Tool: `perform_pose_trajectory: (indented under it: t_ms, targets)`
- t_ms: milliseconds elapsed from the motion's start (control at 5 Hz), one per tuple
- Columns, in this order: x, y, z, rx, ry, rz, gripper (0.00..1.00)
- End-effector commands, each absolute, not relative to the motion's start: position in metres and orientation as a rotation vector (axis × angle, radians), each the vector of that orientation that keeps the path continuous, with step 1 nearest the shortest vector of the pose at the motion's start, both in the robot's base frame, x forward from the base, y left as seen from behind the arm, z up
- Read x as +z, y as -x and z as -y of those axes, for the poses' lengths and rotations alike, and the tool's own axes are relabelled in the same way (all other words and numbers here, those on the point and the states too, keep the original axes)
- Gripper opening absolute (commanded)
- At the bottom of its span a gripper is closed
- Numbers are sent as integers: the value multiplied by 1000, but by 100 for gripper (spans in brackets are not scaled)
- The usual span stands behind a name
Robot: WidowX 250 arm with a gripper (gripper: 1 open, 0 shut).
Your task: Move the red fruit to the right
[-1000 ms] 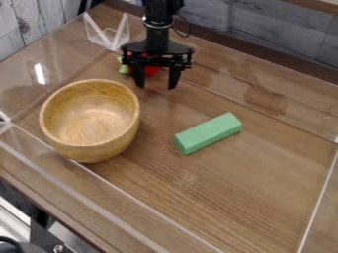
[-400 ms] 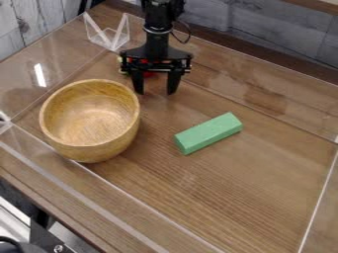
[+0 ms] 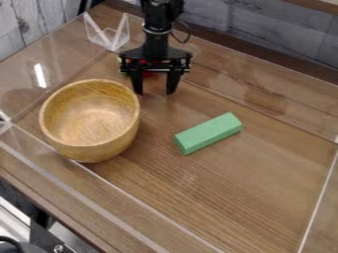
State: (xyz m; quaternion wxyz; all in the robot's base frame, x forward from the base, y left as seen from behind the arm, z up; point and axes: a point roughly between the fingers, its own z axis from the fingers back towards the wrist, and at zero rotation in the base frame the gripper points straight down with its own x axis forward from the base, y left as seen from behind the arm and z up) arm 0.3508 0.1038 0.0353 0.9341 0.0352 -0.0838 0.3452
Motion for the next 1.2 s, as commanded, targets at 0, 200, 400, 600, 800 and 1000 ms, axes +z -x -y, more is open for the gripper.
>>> perform_pose_trajectory:
  t_ms: [0,200,400,600,800,1000]
  targets:
    - [80,-356,-104,685,-55,265,0]
    - [92,-354,-102,650,-43,268,0]
    - [95,-350,-104,640,-26,273,100]
    - [94,-344,-110,638,-20,275,100]
    - [95,-342,-117,627,-17,274,100]
    - [98,-339,-123,610,-12,277,100]
